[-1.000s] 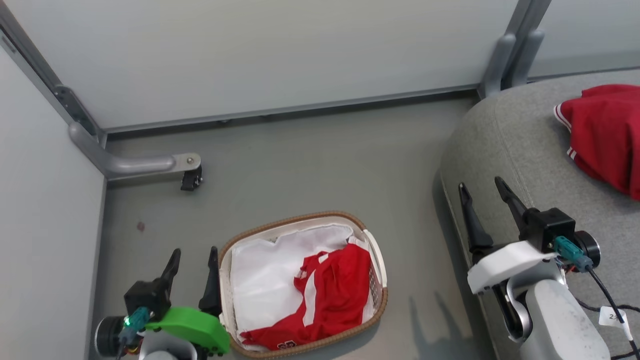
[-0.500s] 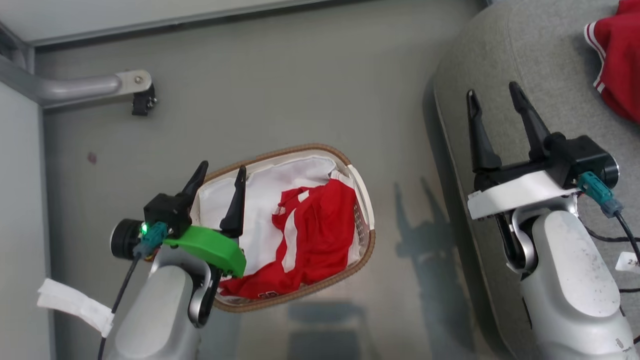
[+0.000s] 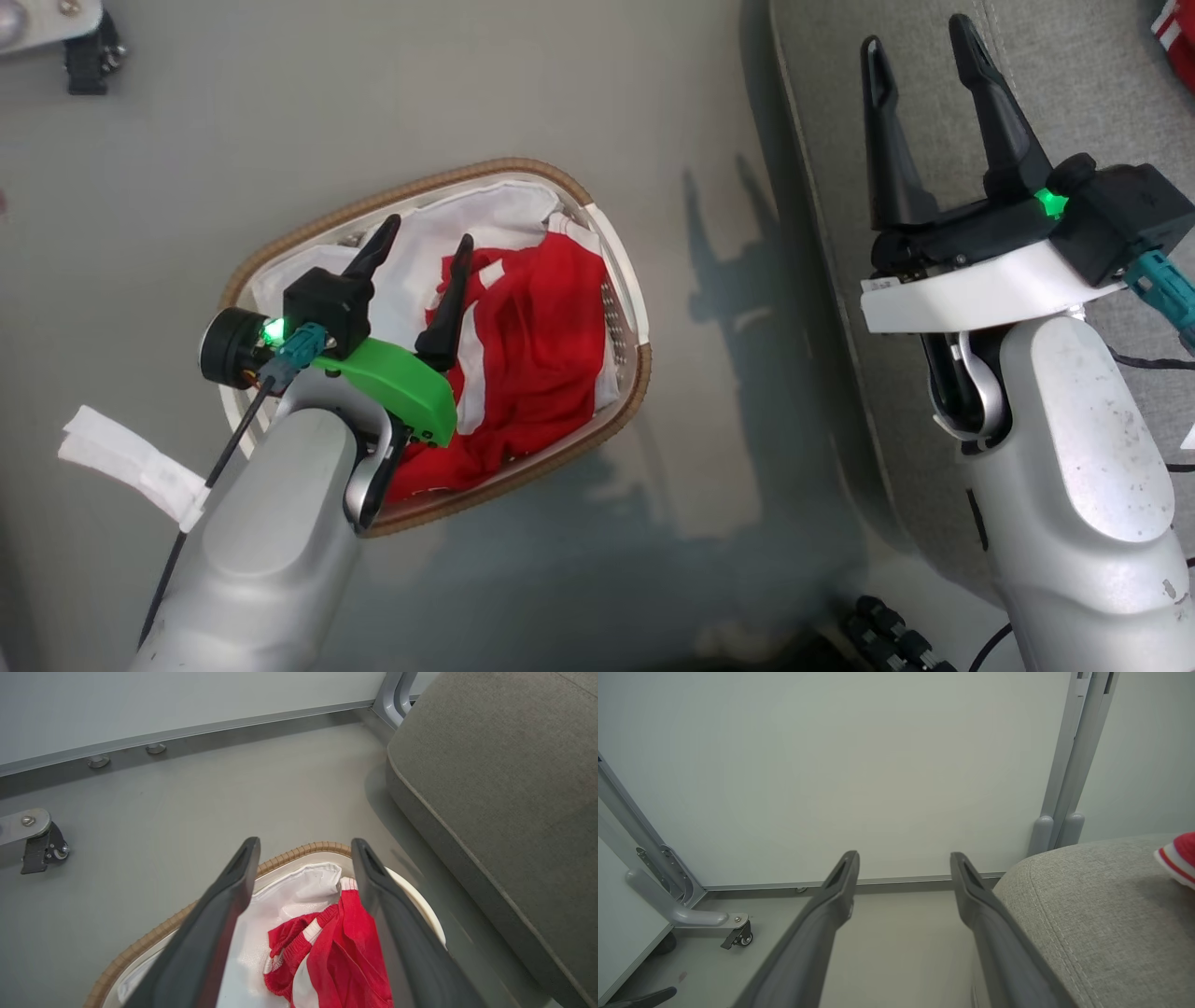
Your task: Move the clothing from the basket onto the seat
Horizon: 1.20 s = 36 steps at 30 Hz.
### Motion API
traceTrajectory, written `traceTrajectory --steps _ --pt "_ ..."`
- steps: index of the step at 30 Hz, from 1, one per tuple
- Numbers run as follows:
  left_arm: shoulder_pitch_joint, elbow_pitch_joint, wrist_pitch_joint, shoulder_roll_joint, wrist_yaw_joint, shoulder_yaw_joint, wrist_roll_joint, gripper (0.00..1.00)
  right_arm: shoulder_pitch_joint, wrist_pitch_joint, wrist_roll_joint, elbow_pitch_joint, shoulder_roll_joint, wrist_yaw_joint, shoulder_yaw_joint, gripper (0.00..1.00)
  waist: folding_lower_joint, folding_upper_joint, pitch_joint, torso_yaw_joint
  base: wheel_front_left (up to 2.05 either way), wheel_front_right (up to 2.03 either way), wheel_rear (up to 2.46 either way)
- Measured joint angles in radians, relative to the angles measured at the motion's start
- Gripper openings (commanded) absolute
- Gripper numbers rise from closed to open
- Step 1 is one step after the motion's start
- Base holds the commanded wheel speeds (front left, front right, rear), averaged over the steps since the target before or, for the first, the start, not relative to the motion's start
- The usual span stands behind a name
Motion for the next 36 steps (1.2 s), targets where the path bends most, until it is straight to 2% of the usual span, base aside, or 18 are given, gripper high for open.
traceTrajectory --steps 12,20,24,34,35,36 --pt "-0.145 0.136 0.0 0.061 0.0 -0.217 -0.137 1.0 -0.059 0.0 0.032 -0.08 0.0 0.0 0.019 1.0 0.0001 0.0 0.176 -0.082 0.0 0.0 0.0" --pt "-0.243 0.218 0.0 0.099 0.0 -0.348 -0.234 1.0 -0.082 0.0 0.029 -0.135 0.001 0.0 0.05 1.0 0.0001 0.0 0.256 -0.122 0.0 0.0 0.0" --pt "-0.284 0.285 0.001 0.101 0.0 -0.418 -0.298 1.0 -0.084 0.0 0.022 -0.152 0.0 0.0 0.056 1.0 0.0001 0.0 0.278 -0.137 0.0 0.0 0.0" --pt "-0.324 0.387 0.123 0.106 0.0 -0.604 -0.428 1.0 -0.071 0.0 0.002 -0.169 0.0 0.0 0.072 1.0 0.0 0.0 0.272 -0.143 0.0 0.0 0.0" --pt "-0.325 0.387 0.124 0.105 0.0 -0.613 -0.448 0.6 -0.069 0.0 0.001 -0.17 0.0 0.0 0.072 1.0 0.0 0.0 0.271 -0.144 0.0 0.0 0.0" --pt "-0.325 0.385 0.127 0.105 0.0 -0.624 -0.461 0.0 -0.068 0.0 -0.002 -0.169 0.0 0.0 0.072 1.0 0.0 0.0 0.27 -0.143 0.0 0.0 0.0"
